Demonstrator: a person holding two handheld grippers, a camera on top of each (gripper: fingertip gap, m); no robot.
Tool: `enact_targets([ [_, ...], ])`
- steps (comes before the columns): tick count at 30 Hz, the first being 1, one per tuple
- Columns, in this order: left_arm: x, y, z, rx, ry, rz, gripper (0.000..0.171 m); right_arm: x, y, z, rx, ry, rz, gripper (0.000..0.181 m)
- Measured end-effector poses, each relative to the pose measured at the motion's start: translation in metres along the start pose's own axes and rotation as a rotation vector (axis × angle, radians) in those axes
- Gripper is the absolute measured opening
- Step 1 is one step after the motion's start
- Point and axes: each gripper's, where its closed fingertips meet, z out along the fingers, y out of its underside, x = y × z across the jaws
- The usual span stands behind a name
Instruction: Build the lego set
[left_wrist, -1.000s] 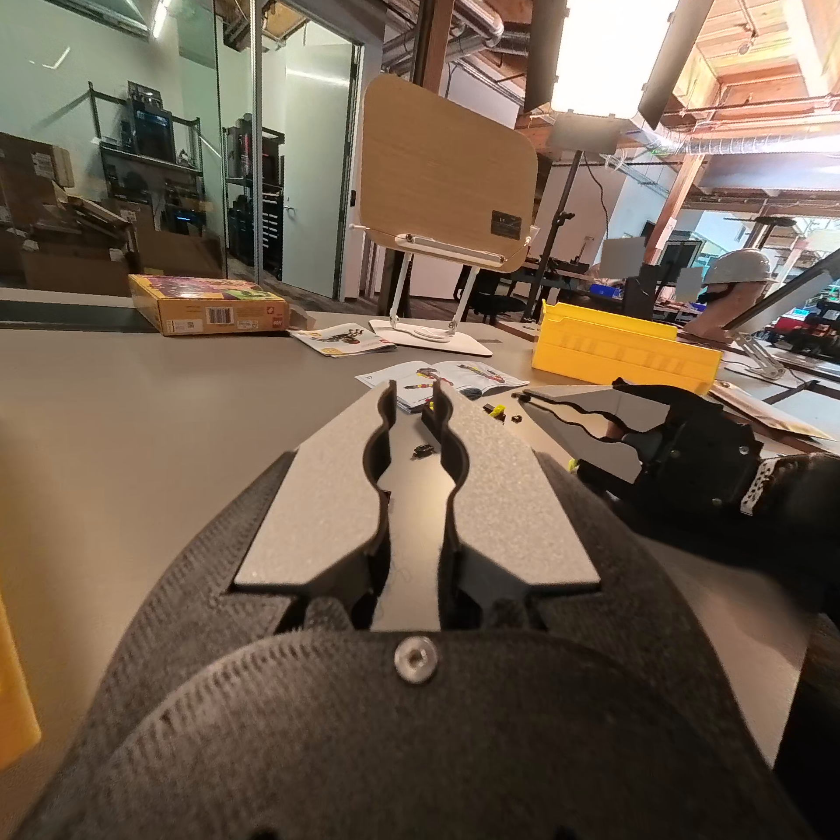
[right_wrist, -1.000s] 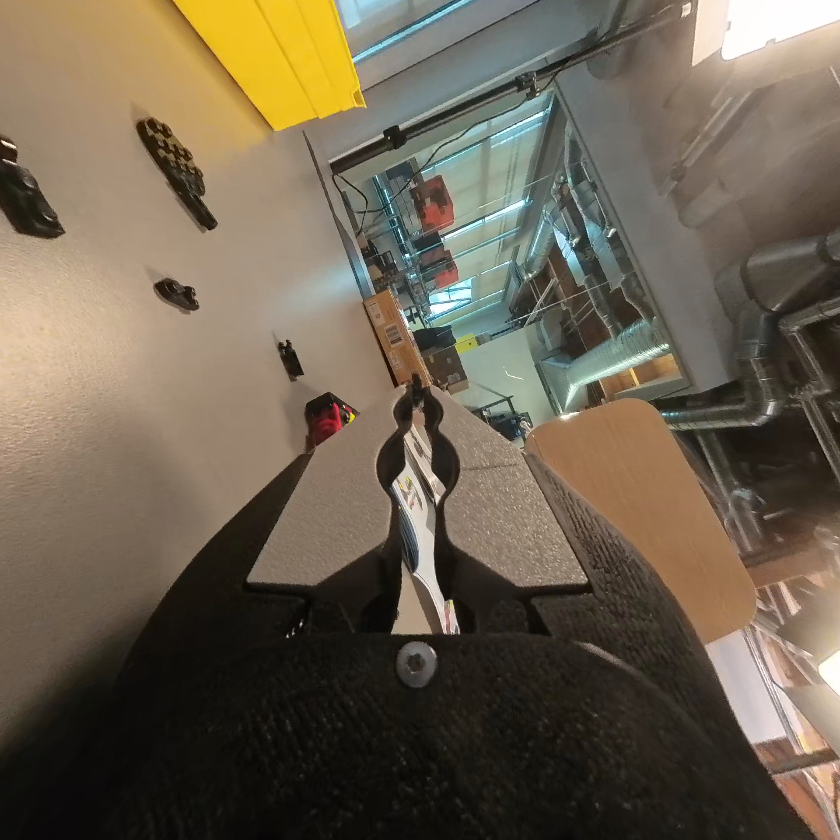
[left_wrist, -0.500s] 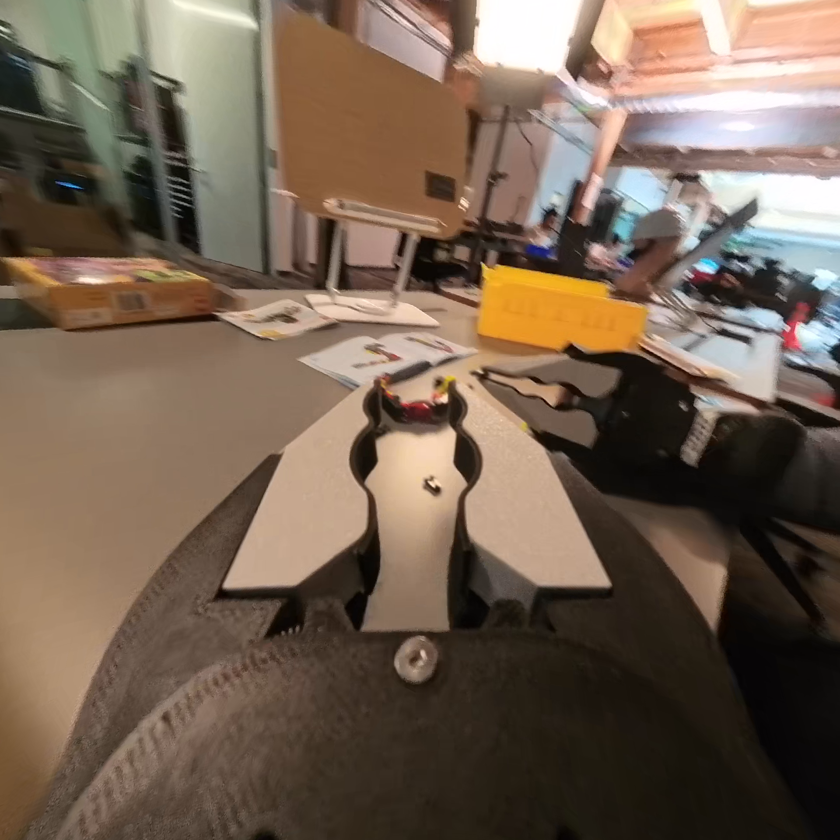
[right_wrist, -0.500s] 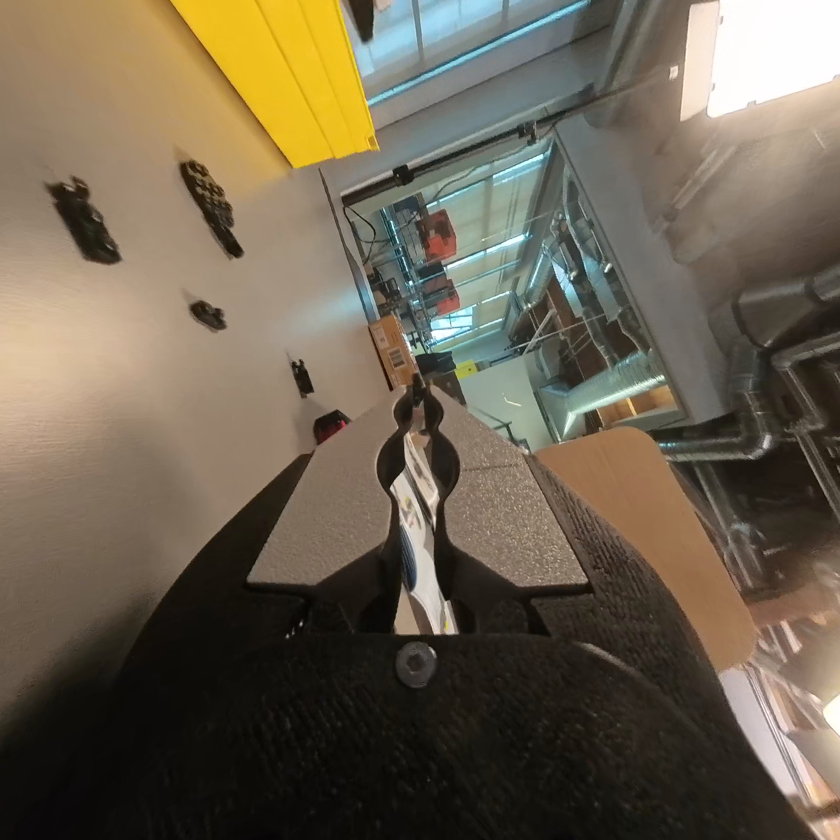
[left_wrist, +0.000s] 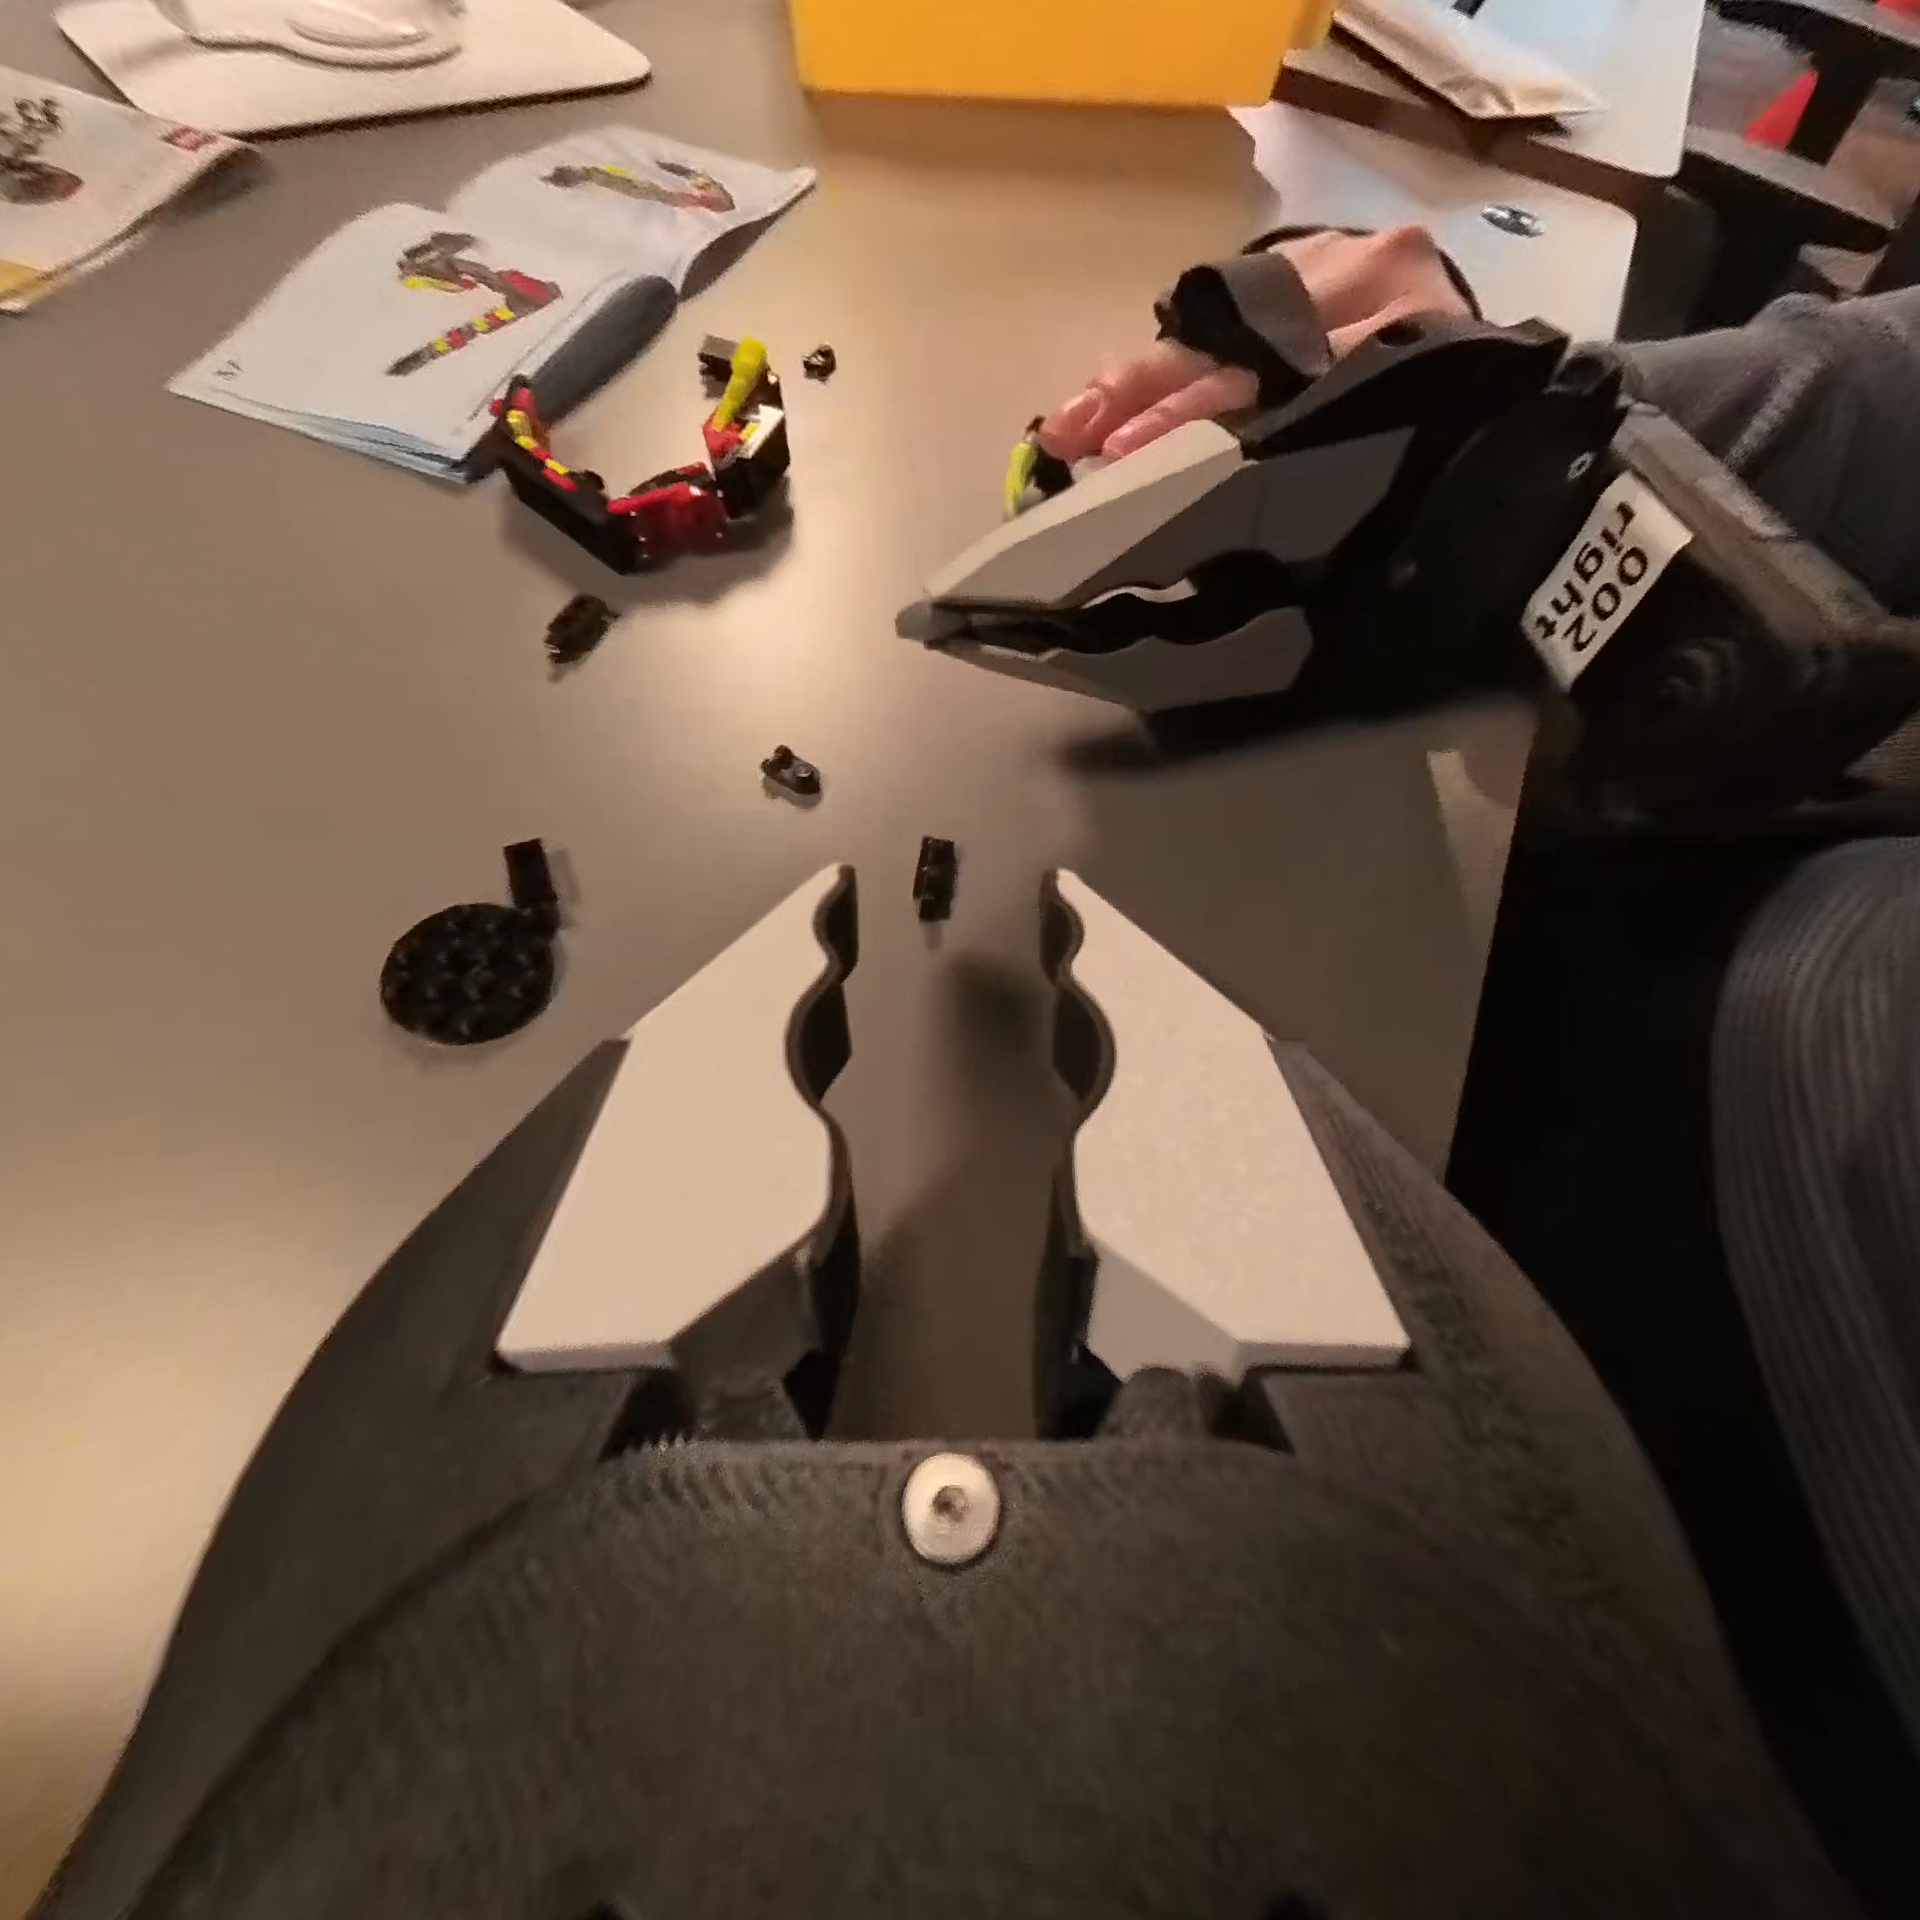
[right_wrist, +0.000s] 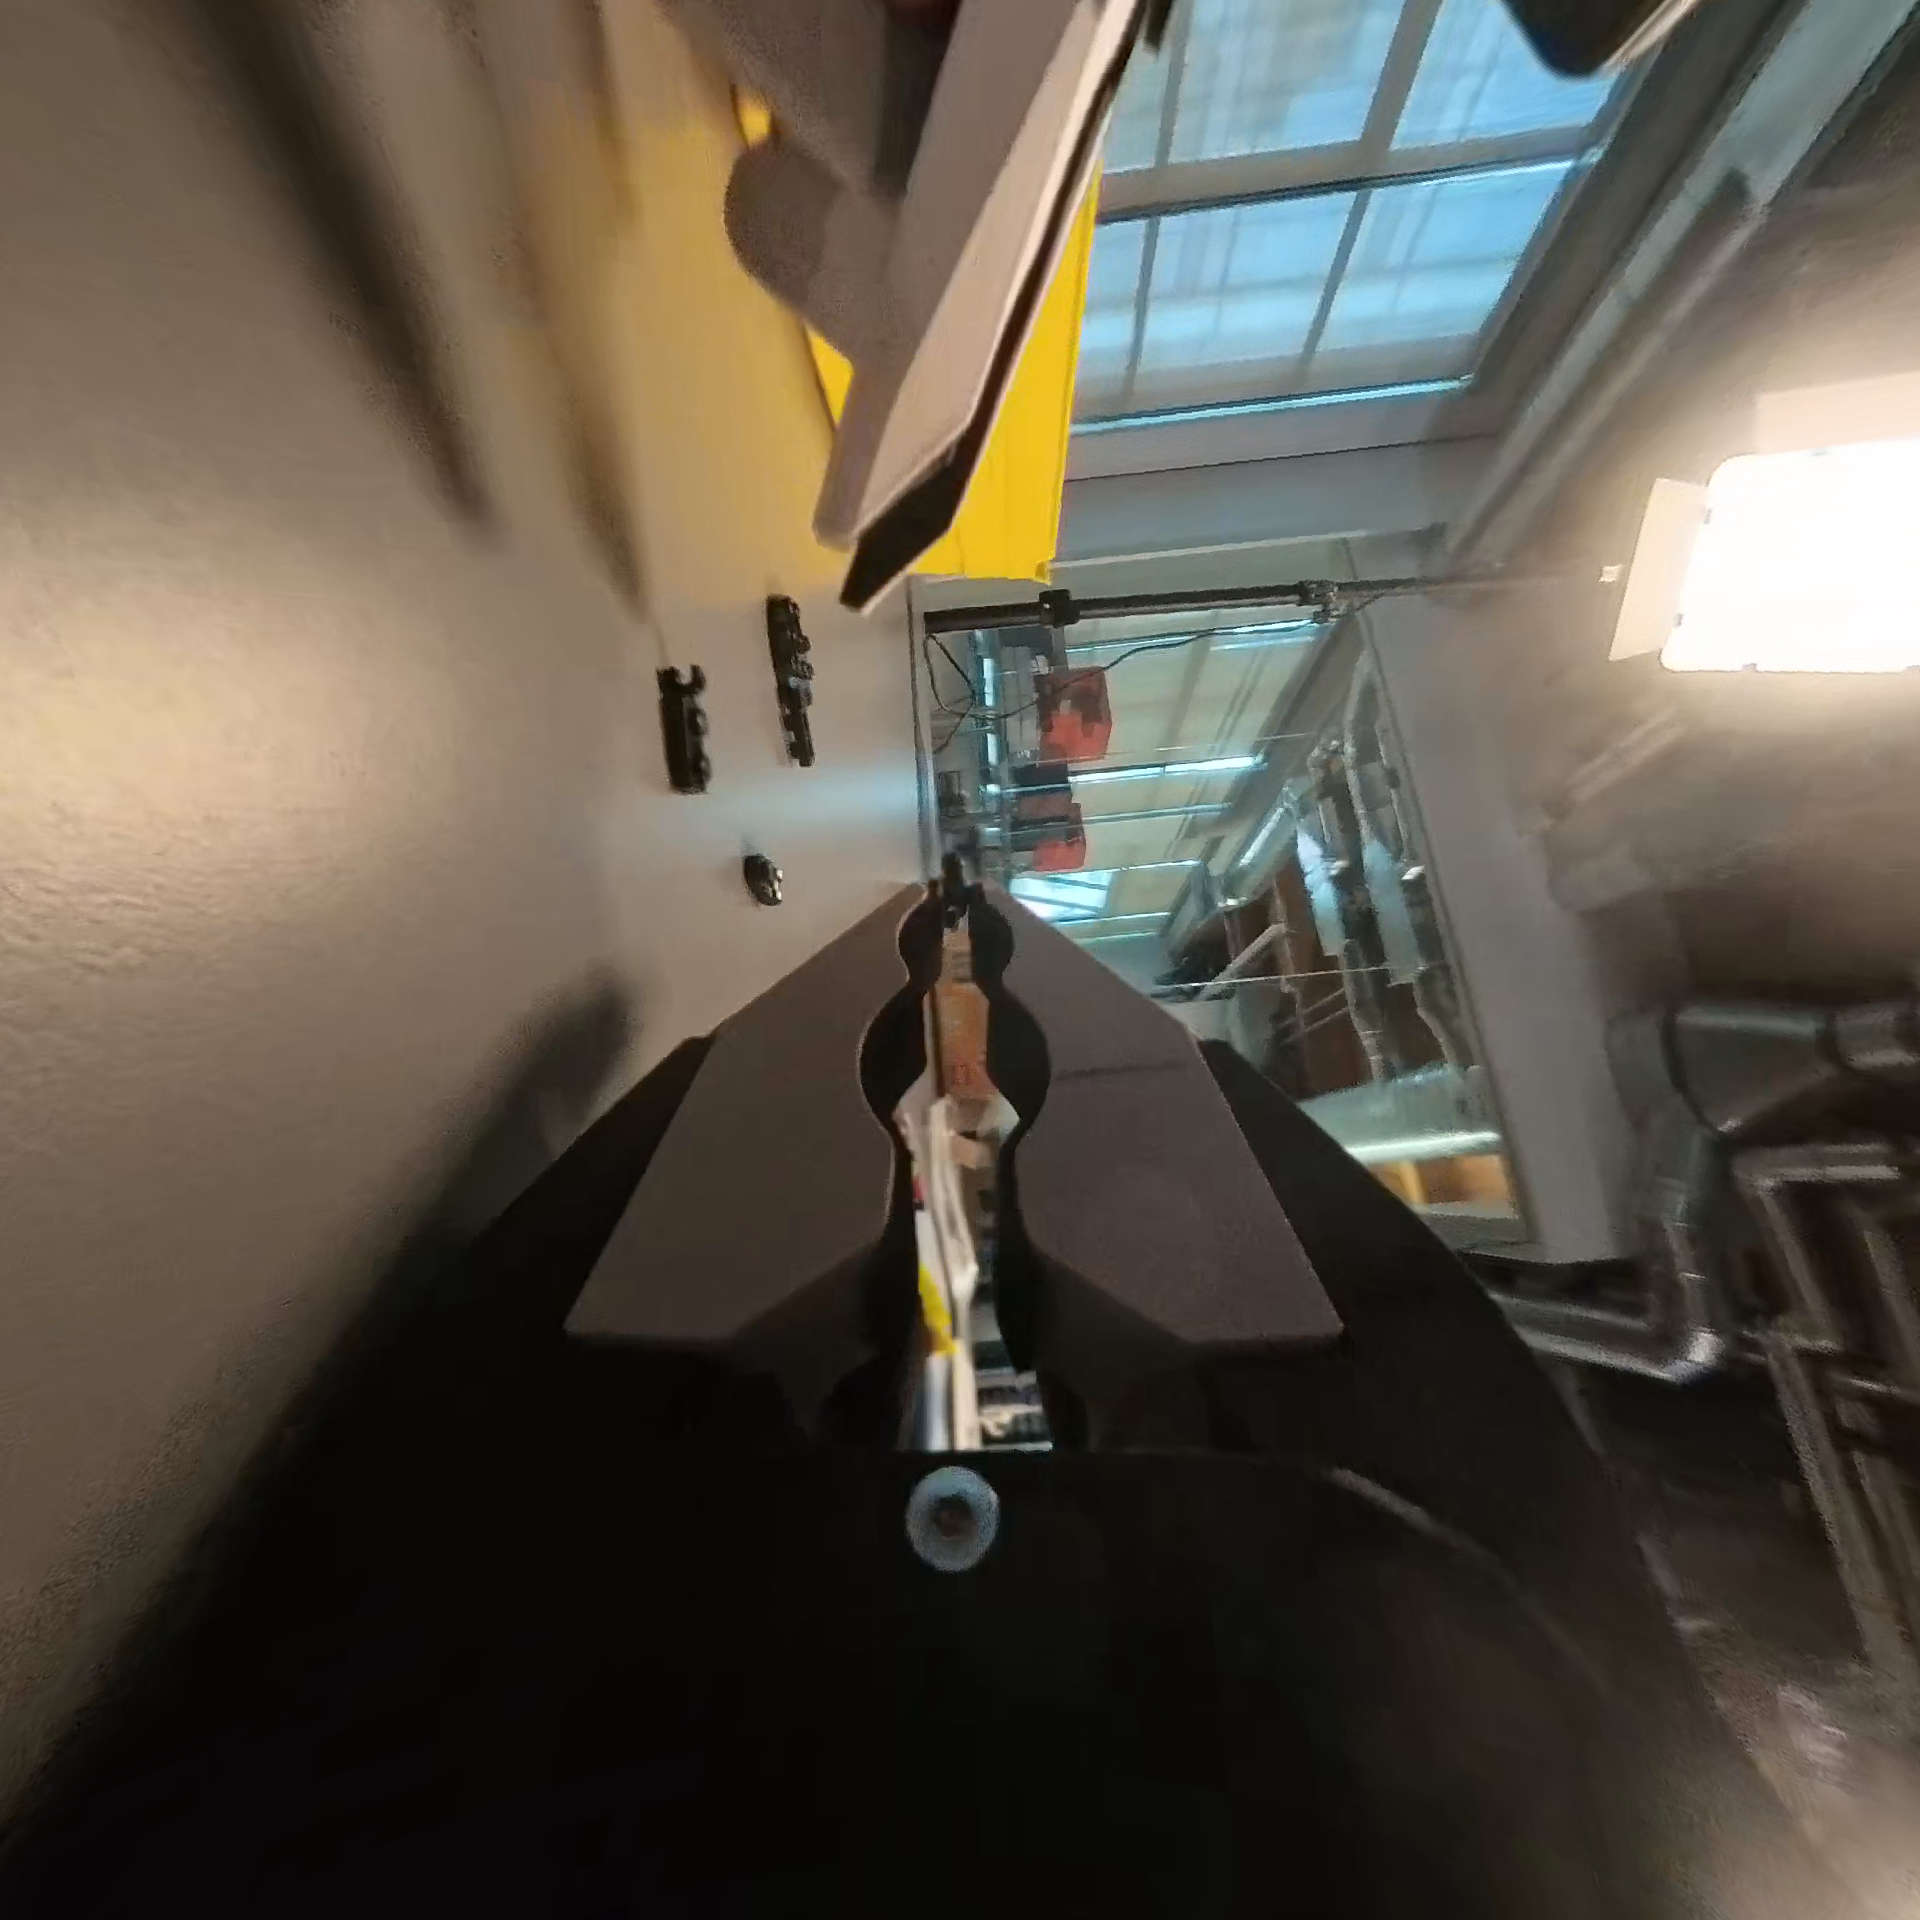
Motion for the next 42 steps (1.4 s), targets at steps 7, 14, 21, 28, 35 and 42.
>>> enact_targets([
  [7,0.001,0.019,0.018,-0.168,0.049,-0.045,0.024,-0.024,-0.005,-0.005,-0.03,-0.289,0.273,0.002],
  [14,-0.002,0.023,0.024,-0.211,0.009,0.013,0.015,-0.036,0.003,-0.013,-0.098,-0.488,0.153,0.002],
  [21,-0.005,0.021,0.029,-0.216,-0.007,0.031,0.01,-0.039,0.006,-0.017,-0.102,-0.501,-0.047,0.002],
  [28,-0.006,0.022,0.029,-0.219,-0.021,0.033,0.003,-0.027,-0.004,-0.008,-0.142,-0.426,0.016,0.002],
  [35,-0.008,0.021,0.03,-0.219,-0.022,0.011,0.002,-0.033,-0.019,0.005,-0.183,-0.436,0.09,0.002],
  [42,-0.01,0.019,0.029,-0.203,0.004,-0.08,0.002,-0.043,-0.021,0.01,-0.201,-0.46,0.046,0.002],
])
